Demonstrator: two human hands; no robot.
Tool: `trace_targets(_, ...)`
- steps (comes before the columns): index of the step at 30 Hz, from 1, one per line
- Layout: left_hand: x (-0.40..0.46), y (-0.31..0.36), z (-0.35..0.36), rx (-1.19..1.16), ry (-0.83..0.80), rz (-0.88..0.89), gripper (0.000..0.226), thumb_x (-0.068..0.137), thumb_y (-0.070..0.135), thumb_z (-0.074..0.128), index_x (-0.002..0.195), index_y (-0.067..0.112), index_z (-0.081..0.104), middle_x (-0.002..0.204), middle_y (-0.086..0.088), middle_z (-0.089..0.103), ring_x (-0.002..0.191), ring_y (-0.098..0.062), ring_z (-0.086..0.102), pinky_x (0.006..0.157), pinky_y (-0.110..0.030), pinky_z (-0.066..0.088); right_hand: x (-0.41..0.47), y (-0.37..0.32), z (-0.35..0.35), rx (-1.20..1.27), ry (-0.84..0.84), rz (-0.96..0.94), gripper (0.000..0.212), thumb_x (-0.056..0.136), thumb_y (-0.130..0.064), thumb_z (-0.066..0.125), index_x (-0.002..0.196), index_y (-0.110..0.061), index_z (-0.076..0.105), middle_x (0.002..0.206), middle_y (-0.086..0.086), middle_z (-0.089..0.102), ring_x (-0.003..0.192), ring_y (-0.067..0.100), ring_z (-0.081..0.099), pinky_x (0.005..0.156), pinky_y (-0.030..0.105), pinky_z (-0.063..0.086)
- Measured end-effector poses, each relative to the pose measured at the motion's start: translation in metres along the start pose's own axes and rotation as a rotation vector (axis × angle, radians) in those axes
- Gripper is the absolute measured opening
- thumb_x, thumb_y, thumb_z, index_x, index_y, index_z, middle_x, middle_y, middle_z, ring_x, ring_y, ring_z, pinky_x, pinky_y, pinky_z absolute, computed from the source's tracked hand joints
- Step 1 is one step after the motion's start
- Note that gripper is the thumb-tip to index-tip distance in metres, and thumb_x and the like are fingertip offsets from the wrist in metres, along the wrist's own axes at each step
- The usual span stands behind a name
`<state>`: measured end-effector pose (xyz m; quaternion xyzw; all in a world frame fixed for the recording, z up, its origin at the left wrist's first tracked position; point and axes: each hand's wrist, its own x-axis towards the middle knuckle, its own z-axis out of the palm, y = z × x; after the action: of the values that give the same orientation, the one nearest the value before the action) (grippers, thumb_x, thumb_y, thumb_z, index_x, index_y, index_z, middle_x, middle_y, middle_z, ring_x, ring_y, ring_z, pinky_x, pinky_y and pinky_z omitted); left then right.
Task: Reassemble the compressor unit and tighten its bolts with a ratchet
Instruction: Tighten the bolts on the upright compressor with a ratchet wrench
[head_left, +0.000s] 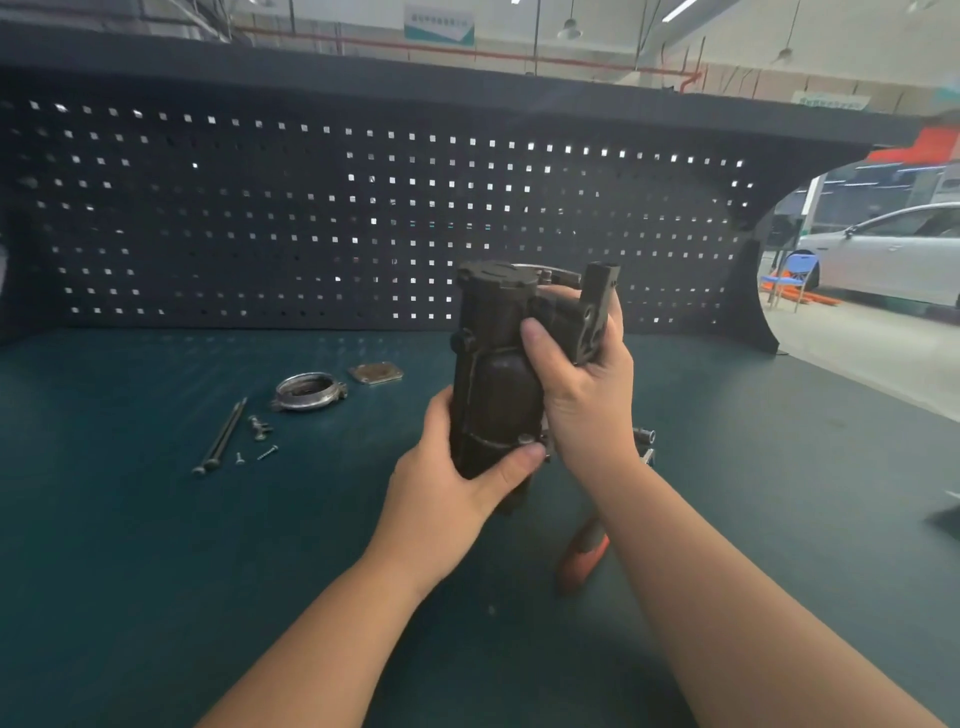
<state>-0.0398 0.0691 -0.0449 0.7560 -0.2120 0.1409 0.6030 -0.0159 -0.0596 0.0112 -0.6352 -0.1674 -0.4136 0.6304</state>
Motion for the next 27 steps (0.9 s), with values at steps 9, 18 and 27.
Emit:
trace_targets(9,0.009,0.007,-0.006,-0.064,-0.060,-0.040,0.036,0.073,0.065,0.062,0.108,0.061,0.052,0.103,0.036,0.066,0.098,0.017,0.060,0.082,-0.011,0.044,0.004,-0.001,0.001,0.061,-0.009,0.056,0.025,0.068,-0.045,0.074,0.092,-0.047,0.069,0.144,0.029,0.039,0.130,0.040,0.046,0.103,0.056,0.041)
trace_targets(18,0.010,0.012,-0.009,-0.154,-0.184,-0.090,0.045,0.070,0.059,0.076,0.110,0.047,0.059,0.104,0.029,0.070,0.097,0.012,0.063,0.075,-0.007,0.048,0.005,0.000,-0.003,-0.003,-0.035,0.007,0.023,0.071,-0.046,0.074,0.093,-0.047,0.069,0.147,0.022,0.034,0.131,0.037,0.044,0.104,0.055,0.042)
trace_targets(27,0.013,0.014,-0.008,-0.273,-0.225,-0.126,0.057,0.061,0.047,0.078,0.114,0.037,0.059,0.106,0.022,0.072,0.099,0.006,0.066,0.074,-0.007,0.049,0.006,-0.003,-0.004,-0.013,-0.050,0.007,0.023,0.068,-0.046,0.072,0.091,-0.049,0.068,0.146,0.022,0.035,0.132,0.037,0.043,0.105,0.053,0.041)
